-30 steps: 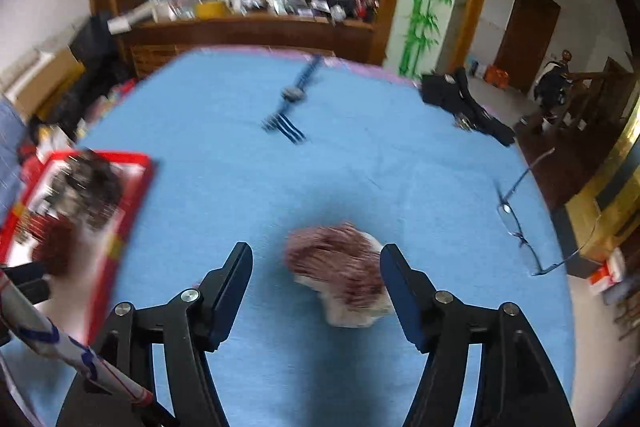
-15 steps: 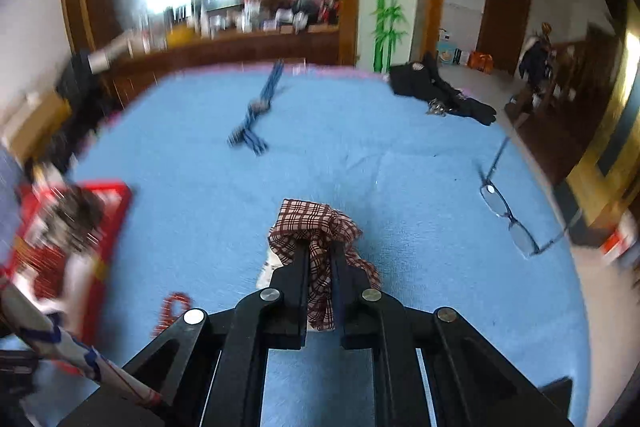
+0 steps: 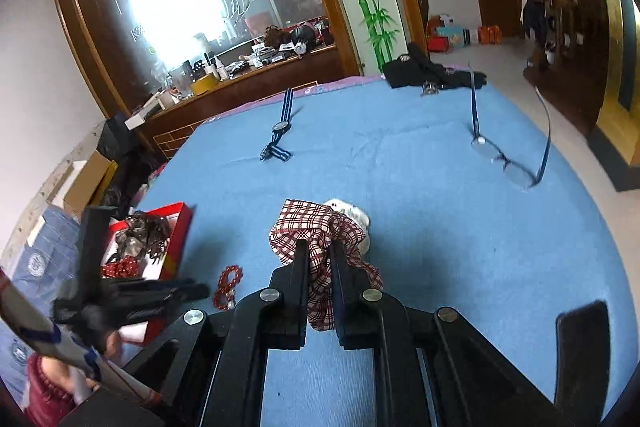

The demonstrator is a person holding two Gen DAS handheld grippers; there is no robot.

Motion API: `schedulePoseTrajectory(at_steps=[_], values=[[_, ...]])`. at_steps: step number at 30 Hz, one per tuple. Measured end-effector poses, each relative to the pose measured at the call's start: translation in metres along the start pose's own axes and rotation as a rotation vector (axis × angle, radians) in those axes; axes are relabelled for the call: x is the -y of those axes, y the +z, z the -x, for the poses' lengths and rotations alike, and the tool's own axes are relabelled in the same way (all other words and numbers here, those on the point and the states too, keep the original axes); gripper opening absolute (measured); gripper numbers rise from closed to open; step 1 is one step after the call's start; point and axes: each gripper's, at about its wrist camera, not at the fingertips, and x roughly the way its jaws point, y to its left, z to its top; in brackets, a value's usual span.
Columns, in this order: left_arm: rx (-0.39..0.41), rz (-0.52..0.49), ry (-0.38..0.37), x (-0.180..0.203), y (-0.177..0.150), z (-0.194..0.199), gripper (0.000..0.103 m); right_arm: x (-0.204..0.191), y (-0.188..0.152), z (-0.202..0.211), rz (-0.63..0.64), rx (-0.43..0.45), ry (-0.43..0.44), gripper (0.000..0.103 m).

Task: Organize jewelry
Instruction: 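Grasp the red bead bracelet with the left tool, then carry the bead bracelet with the left tool while the right tool carries the plaid scrunchie toward the box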

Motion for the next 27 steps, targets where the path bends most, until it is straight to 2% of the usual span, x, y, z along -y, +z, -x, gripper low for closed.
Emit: schedulePoseTrajectory(at_steps=[6,9,13,17,20,27], values=[[-0.009,0.028,0.012,0.002,0.012,-0.015,0.026,0.005,-0.007,0.006,-0.004,0.006,0.018,0.013],[-0.003,0.040,0.017,0.001,0.016,-0.020,0.019,0.007,-0.011,0.007,-0.010,0.006,0.026,0.013],[0.006,0.031,0.069,0.004,0.016,-0.022,0.007,0.009,-0.016,0.007,-0.019,0.000,0.037,0.013],[0.018,-0.001,0.093,0.011,0.004,-0.018,0.007,0.013,-0.018,0.009,-0.039,0.003,0.041,0.013],[0.026,-0.018,0.052,0.016,-0.006,-0.010,0.007,0.015,-0.019,0.012,-0.052,0.007,0.039,0.013],[0.114,-0.050,-0.010,0.029,-0.013,0.033,0.007,0.010,-0.021,0.018,-0.056,0.012,0.052,0.013]])
